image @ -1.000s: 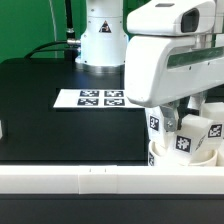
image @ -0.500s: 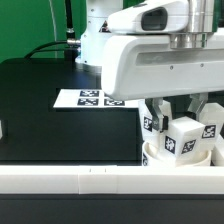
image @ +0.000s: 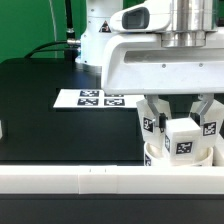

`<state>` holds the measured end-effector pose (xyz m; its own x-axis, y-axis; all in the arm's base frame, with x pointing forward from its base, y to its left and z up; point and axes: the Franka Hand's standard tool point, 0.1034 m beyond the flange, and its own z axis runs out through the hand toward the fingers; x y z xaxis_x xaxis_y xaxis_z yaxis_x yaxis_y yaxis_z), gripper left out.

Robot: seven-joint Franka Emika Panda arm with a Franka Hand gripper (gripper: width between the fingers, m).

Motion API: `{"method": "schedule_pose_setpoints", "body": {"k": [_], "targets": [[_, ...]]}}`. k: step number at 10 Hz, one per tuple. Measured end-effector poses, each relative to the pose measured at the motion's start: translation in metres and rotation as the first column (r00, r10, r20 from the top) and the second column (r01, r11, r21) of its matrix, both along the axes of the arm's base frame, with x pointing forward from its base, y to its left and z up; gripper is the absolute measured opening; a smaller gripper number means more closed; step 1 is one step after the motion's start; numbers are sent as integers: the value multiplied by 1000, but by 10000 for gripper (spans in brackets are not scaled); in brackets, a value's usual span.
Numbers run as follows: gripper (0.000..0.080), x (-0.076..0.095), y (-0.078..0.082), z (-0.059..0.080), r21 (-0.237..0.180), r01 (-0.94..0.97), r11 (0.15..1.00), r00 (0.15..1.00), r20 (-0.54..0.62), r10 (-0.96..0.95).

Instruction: Assemble stool

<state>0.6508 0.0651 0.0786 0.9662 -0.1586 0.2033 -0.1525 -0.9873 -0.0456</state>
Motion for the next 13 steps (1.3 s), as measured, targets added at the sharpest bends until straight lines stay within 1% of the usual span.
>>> {"method": "schedule_pose_setpoints", "body": {"k": [4, 5, 6, 7, 8, 10, 11, 13], "targets": [[343, 0, 1, 0, 44, 197, 979, 980, -6, -197], [343, 0, 2, 0, 65, 276, 959, 961, -13, -276], [343, -1, 2, 0, 83, 367, 926, 930, -21, -367], [344, -1, 1, 0, 93, 439, 894, 898, -28, -439], [345, -2, -2, 0, 101, 542, 835, 840, -39, -541], [347, -4, -5, -1, 111, 646, 755, 762, -51, -645], [348, -7, -8, -1, 128, 734, 666, 677, -69, -733], [350, -9, -9, -1, 135, 781, 610, 622, -82, -778]]}}
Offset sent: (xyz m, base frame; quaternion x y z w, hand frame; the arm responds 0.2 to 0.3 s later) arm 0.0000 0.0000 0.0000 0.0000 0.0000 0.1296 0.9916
